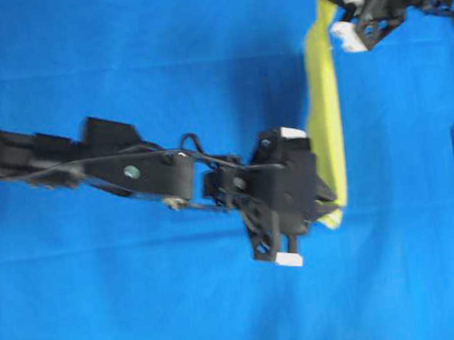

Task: Fold the yellow towel.
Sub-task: 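Lift the strip and rotate it vertical, left gripper swinging toward the near side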

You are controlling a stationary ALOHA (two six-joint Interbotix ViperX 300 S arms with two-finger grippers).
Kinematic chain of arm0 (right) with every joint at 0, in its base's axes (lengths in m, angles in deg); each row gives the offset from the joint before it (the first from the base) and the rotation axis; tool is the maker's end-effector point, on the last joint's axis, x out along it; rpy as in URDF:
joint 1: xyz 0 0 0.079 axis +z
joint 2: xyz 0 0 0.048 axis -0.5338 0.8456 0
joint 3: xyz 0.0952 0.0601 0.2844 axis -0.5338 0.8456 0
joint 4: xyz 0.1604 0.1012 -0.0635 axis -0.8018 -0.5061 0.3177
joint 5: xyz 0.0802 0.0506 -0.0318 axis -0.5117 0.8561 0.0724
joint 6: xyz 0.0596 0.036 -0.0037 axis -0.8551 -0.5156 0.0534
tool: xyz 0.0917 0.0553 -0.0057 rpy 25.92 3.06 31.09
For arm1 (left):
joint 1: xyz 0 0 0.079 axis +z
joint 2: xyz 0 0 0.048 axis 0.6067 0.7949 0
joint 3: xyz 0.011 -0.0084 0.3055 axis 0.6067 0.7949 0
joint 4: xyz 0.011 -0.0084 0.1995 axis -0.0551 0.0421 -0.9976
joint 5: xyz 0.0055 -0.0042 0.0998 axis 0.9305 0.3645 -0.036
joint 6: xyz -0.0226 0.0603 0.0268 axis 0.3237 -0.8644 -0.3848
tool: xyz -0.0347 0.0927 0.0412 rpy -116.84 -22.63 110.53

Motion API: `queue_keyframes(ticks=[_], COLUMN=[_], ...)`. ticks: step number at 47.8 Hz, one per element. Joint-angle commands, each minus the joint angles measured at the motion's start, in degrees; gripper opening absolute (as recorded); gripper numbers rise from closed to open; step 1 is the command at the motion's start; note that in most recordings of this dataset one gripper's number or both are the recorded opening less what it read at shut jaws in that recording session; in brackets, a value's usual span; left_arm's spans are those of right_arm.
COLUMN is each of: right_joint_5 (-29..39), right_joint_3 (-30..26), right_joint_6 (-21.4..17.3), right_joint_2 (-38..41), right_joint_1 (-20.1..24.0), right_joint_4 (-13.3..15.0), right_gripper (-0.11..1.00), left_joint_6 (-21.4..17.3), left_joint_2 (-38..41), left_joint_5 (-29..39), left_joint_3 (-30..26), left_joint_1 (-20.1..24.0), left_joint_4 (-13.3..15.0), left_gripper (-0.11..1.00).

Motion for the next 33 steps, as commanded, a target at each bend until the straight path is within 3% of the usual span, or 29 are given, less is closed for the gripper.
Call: queue_keyframes(ticks=[1,6,13,21,33], right_joint_5=[1.6,2.5,-0.1,-5.1,-7.9], right_joint_3=[0.4,0.5,-1.4,-6.4,-16.1], right_joint_6=[0.2,0.2,0.3,0.9,1.3], right_joint_2=[-2.3,-1.9,3.1,11.8,22.3], right_joint_1=[-1.1,-1.1,-0.7,1.1,4.6], right_joint_4=[0.6,0.8,1.0,1.1,1.1], right_gripper=[0.00,0.00,0.00,0.00,0.00], left_joint_6=[-0.6,-0.5,0.9,3.0,10.9], left_joint_2=[1.7,3.5,4.0,0.7,-6.0], left_joint_5=[-0.5,-1.1,-4.1,-9.5,-12.2], left_joint_3=[-5.1,-6.6,-3.2,6.5,21.2], left_joint_1=[-1.5,-1.1,-0.6,-0.6,-1.6], left_joint_4=[-0.1,-0.1,0.2,0.4,0.3], left_gripper=[0.02,0.02,0.02,0.02,0.02])
